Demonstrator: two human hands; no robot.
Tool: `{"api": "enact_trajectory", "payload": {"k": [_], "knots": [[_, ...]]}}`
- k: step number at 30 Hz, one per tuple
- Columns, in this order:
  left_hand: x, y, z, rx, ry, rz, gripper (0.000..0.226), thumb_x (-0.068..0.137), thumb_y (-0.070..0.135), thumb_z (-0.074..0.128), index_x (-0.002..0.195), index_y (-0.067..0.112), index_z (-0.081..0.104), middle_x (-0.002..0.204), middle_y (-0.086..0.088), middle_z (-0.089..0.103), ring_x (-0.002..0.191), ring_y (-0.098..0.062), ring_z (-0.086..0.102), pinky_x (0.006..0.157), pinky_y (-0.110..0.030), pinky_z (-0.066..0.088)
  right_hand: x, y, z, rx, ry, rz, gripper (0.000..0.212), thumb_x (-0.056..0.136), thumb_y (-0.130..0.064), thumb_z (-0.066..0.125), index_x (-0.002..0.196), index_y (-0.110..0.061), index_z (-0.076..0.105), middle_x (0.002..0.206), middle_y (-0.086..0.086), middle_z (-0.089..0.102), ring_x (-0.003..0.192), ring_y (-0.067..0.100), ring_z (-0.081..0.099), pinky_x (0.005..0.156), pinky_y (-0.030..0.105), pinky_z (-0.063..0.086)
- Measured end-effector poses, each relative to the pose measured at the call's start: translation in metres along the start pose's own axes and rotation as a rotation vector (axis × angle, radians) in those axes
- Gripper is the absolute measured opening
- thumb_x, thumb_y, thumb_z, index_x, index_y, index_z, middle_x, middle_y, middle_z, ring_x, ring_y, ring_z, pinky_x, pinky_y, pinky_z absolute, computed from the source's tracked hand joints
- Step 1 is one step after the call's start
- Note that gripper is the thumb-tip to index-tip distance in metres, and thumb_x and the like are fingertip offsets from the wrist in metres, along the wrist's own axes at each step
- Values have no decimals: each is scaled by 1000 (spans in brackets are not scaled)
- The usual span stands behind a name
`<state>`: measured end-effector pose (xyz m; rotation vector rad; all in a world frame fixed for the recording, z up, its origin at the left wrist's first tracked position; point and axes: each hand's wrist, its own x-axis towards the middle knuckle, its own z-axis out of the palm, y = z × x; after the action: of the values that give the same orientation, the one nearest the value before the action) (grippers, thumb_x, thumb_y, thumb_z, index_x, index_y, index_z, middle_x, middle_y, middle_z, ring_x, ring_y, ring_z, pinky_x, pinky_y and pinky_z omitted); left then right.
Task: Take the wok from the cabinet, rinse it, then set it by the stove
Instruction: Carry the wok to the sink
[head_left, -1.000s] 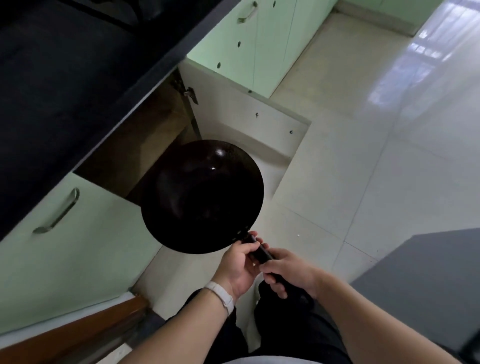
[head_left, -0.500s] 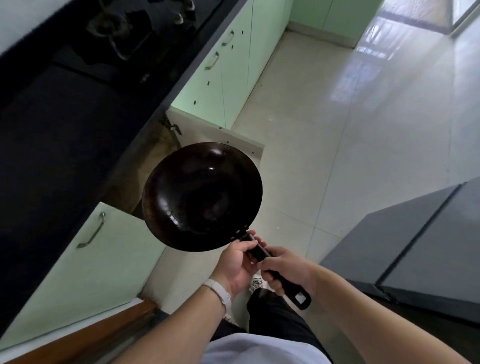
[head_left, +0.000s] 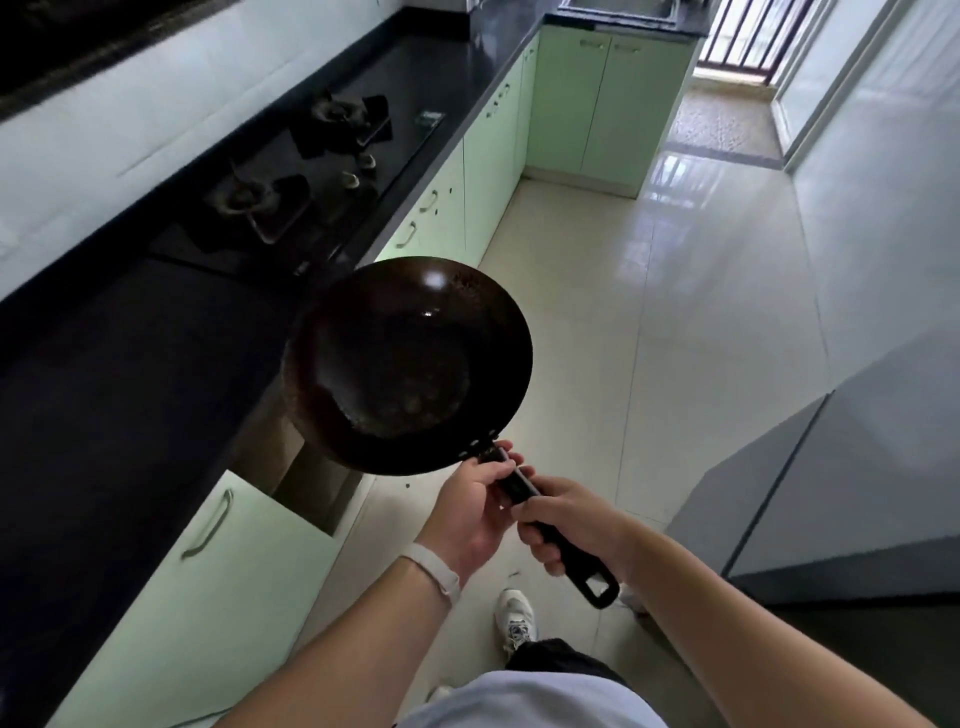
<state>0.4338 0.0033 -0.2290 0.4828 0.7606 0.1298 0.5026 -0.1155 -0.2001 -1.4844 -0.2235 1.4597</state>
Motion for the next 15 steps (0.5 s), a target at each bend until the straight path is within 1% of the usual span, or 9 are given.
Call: {"api": "enact_trajectory", "payload": {"k": [5,8,10,13,15], "knots": [[-9,16,25,30,-67,94,17,94,-3,47,99,7,60,85,-6,63,77,-19,66,70,-29,58,-13,-27,6,35,13,-70,6,98,-2,50,101,-4,54,62,5,50,44,13,44,38,23,38],[-7,27,37,69,-99,133,18,94,-2,47,98,7,62,84,-5,65,78,-19,67,70,-30,58,-15,-41,1,58,4,-103,7,99,-1,49,105,-3,54,61,4,50,43,13,43,37,23,37],[0,33,46,106,-99,150,19,94,-3,48,99,8,62,84,-4,66,77,-18,68,70,-31,57,-12,-49,-8,78,-14,-119,8,99,-1,49,106,-3,53,61,4,49,44,13,43,37,23,37],[20,46,63,116,-94,169,20,94,-3,48,101,8,63,86,-5,66,76,-17,70,67,-30,57,2,-67,-28,93,-50,-139,7,99,-1,51,104,-5,53,62,6,49,44,13,42,37,22,36],[34,57,77,114,-89,198,21,93,-4,48,102,8,62,87,-5,66,77,-18,69,69,-31,57,14,-84,-44,84,-89,-156,5,99,-2,51,102,-6,52,63,6,49,43,13,42,37,22,37]]}}
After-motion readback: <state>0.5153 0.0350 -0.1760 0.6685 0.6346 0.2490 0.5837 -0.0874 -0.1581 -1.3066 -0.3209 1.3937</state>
